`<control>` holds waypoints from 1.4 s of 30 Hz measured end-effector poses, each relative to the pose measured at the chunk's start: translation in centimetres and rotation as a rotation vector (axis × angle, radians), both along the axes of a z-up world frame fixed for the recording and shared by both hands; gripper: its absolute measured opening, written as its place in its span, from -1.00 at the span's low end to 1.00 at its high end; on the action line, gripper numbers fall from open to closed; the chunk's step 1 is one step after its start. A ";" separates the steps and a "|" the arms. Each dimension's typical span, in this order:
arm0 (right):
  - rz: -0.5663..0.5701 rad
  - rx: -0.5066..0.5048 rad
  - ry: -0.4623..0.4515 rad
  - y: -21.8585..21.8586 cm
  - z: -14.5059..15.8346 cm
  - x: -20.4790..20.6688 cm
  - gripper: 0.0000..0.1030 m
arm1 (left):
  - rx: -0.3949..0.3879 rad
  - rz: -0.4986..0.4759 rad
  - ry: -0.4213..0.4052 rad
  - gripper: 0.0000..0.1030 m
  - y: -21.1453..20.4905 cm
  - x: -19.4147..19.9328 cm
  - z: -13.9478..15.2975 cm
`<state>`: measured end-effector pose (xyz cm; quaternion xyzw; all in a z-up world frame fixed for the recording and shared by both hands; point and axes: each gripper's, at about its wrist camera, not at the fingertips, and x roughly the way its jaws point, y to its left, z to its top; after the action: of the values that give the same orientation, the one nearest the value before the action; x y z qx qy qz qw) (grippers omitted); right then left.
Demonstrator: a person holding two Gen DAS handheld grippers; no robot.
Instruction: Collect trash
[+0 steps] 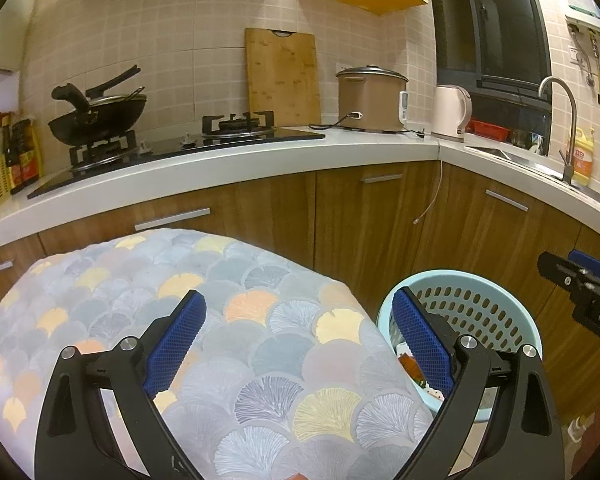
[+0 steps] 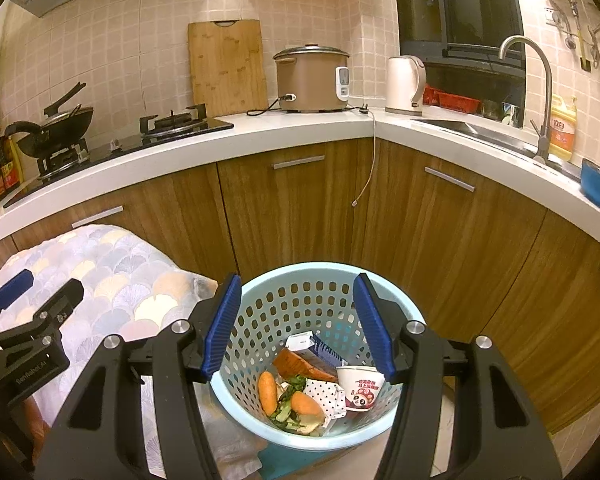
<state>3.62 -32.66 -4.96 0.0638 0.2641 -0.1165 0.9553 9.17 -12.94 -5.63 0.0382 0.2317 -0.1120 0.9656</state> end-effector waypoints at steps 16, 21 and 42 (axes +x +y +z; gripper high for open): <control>0.015 0.005 0.001 0.5 -0.2 0.1 0.07 | 0.004 0.008 0.002 0.78 0.4 0.3 -0.1; 0.022 0.003 -0.001 0.5 -0.2 0.2 0.07 | 0.004 0.014 -0.001 0.78 0.5 0.2 -0.1; 0.029 -0.006 -0.005 0.3 -0.1 0.4 0.09 | 0.004 0.041 -0.006 0.78 0.4 0.0 0.3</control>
<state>4.02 -32.31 -5.03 0.0573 0.2620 -0.1035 0.9578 9.16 -12.59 -5.37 0.0359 0.2297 -0.0914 0.9683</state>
